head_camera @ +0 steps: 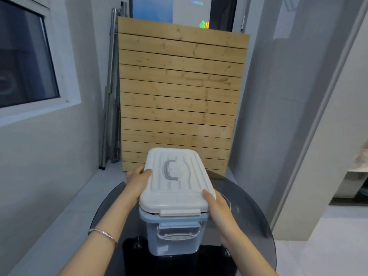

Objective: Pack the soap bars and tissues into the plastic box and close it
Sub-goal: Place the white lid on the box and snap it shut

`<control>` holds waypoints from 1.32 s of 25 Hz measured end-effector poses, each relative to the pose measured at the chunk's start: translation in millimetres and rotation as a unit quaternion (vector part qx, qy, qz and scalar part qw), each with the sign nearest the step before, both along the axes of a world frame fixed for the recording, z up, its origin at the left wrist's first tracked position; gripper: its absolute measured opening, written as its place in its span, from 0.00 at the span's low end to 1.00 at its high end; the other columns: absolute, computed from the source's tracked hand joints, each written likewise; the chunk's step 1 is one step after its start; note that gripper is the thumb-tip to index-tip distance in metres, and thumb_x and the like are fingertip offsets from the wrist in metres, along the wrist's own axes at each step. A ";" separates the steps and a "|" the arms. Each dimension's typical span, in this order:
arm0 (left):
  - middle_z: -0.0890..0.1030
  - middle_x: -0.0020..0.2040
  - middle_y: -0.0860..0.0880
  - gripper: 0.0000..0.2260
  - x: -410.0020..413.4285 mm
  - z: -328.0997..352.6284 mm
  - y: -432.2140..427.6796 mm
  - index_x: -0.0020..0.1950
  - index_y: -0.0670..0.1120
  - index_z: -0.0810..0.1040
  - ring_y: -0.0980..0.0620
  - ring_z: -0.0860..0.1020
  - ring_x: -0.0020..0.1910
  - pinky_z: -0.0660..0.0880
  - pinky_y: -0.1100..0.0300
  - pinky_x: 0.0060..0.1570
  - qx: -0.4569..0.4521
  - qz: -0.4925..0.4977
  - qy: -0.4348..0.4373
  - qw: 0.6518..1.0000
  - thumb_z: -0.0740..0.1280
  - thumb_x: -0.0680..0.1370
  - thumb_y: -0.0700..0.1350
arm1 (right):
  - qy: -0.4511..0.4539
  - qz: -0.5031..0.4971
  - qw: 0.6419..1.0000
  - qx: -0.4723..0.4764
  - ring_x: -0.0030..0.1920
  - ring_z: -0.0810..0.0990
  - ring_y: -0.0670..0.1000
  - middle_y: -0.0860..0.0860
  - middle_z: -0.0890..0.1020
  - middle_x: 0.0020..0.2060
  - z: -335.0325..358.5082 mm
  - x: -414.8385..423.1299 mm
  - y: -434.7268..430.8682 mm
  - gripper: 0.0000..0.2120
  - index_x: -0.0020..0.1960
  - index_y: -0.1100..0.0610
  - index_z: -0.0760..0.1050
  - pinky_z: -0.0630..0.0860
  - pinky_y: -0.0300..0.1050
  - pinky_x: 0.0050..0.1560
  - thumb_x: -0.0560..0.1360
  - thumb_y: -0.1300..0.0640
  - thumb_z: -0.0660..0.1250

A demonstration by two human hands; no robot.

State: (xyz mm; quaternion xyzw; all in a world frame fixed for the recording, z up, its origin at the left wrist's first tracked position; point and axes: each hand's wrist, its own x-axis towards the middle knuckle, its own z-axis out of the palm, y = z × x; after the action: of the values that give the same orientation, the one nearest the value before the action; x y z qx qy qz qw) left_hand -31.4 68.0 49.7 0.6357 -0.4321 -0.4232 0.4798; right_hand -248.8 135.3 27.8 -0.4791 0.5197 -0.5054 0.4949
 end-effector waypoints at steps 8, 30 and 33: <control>0.81 0.42 0.47 0.12 1.6 -18.5 8.7 0.58 0.40 0.76 0.51 0.79 0.38 0.73 0.64 0.27 0.034 -0.041 0.101 0.994 0.57 0.80 0.43 | 0.011 -0.023 0.999 0.032 0.48 0.81 0.39 0.40 0.84 0.50 -18.3 -2.3 10.2 0.14 0.59 0.48 0.77 0.72 0.29 0.36 0.80 0.54 0.56; 0.67 0.66 0.41 0.21 -190.8 -22.9 23.3 0.68 0.39 0.63 0.41 0.70 0.63 0.70 0.51 0.54 -0.025 0.258 0.314 0.913 0.56 0.80 0.50 | -0.244 -0.226 0.943 -0.006 0.62 0.78 0.48 0.48 0.78 0.64 -29.4 -41.2 10.9 0.29 0.71 0.52 0.67 0.74 0.48 0.63 0.72 0.53 0.72; 0.69 0.63 0.41 0.16 -186.2 -32.3 17.5 0.63 0.43 0.63 0.44 0.72 0.53 0.68 0.55 0.49 -0.035 0.242 0.315 0.917 0.61 0.78 0.48 | -0.173 -0.273 0.946 -0.040 0.67 0.73 0.50 0.50 0.72 0.69 -14.5 -35.3 -1.0 0.31 0.75 0.54 0.60 0.70 0.50 0.68 0.75 0.62 0.66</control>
State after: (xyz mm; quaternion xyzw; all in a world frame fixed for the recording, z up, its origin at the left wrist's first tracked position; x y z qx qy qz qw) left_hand -217.6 85.5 17.4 0.5374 -0.1063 -0.4573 0.7005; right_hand -284.2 134.3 13.3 -0.2440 0.5161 -0.7167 0.4006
